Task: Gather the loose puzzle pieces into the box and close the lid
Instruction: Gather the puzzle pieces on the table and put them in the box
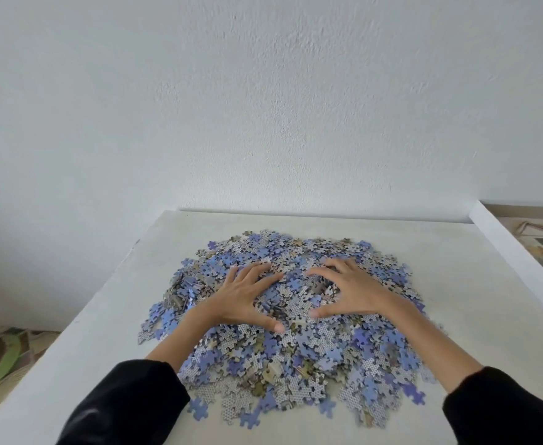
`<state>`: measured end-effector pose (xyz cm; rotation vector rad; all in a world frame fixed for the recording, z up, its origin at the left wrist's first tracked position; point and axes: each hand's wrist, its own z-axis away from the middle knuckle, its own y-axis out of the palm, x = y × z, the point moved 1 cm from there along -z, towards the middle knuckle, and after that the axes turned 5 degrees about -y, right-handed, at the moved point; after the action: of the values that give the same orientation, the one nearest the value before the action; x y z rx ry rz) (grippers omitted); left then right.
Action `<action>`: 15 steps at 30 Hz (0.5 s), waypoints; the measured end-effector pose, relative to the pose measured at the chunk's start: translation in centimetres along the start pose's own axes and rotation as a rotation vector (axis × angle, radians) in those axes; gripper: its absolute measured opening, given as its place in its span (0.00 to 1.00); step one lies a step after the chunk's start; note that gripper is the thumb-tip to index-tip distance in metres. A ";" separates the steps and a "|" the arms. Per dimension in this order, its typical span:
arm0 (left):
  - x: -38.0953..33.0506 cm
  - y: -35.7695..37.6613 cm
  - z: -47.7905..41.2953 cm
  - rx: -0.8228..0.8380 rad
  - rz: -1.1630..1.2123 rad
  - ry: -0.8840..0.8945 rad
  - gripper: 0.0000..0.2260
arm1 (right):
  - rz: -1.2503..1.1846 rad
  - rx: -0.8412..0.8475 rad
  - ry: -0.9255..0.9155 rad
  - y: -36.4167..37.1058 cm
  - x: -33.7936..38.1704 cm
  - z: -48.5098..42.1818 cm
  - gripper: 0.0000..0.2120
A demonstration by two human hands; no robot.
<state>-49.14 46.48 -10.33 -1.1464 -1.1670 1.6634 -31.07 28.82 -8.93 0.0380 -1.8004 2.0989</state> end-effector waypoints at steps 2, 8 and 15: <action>0.0 0.1 0.0 -0.011 -0.021 0.013 0.56 | 0.029 0.058 -0.001 0.2 0.1 0.0 0.48; -0.2 -0.2 -0.2 -0.053 -0.051 0.030 0.55 | 0.010 0.154 0.014 -0.5 0.5 -0.2 0.50; -0.3 0.0 -0.7 -0.180 -0.068 0.081 0.47 | -0.013 0.165 -0.016 -1.4 0.1 -0.3 0.45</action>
<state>-48.41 46.39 -10.36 -1.2592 -1.3100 1.4707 -30.74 29.26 -7.66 0.1091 -1.6267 2.2390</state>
